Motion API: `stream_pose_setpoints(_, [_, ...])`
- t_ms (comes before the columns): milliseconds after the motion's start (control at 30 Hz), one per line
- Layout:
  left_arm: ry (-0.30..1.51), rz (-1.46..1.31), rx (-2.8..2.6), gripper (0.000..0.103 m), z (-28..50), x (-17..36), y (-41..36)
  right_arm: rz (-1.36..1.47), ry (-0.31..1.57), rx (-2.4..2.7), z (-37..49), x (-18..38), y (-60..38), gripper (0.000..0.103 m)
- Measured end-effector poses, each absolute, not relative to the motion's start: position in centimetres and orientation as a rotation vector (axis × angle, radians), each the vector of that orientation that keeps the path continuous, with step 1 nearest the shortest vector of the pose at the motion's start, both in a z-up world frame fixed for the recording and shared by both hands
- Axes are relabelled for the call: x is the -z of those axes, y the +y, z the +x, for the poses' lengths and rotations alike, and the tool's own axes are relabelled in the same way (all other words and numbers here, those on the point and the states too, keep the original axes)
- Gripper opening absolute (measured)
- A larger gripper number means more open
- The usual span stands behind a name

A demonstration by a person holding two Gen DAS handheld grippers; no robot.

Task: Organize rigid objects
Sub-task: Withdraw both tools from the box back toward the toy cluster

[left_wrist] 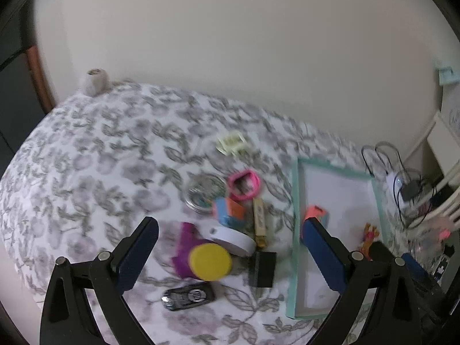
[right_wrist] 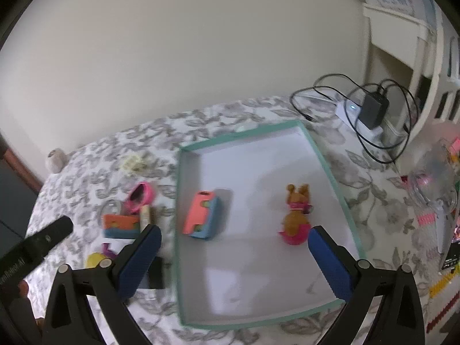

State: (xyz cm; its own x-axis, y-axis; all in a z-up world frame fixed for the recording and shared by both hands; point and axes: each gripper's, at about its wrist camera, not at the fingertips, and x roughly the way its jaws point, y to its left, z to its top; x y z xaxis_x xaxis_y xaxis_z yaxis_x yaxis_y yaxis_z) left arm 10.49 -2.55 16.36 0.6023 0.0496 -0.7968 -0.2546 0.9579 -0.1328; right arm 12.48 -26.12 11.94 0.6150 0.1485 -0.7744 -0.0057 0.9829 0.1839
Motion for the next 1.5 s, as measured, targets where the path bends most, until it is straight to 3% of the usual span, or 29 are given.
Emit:
stream_pose_setpoints(133, [0.858,-0.285,-0.237,0.1,8.7,-17.5,0.5,0.106,0.815,-0.114,11.2,-12.8,-24.0,0.103])
stream_pose_setpoints(533, [0.897,-0.38,-0.379,0.1,5.1,-14.1,7.2,0.06,0.901,-0.176,11.5,-10.4,-19.8,0.103])
stream_pose_setpoints(1067, [1.229,-0.315,-0.263,0.1,6.2,-5.8,5.4,-0.048,1.06,-0.316,11.2,-5.7,-14.6,0.103])
stream_pose_setpoints(1367, [1.31,-0.246,-0.173,0.1,6.8,-3.8,3.0,-0.005,1.097,-0.322,11.7,-5.2,-15.3,0.103])
stream_pose_setpoints(1500, [1.323,-0.193,-0.137,0.1,7.1,-3.1,1.6,-0.01,1.105,-0.347,11.7,-5.1,-14.9,0.09])
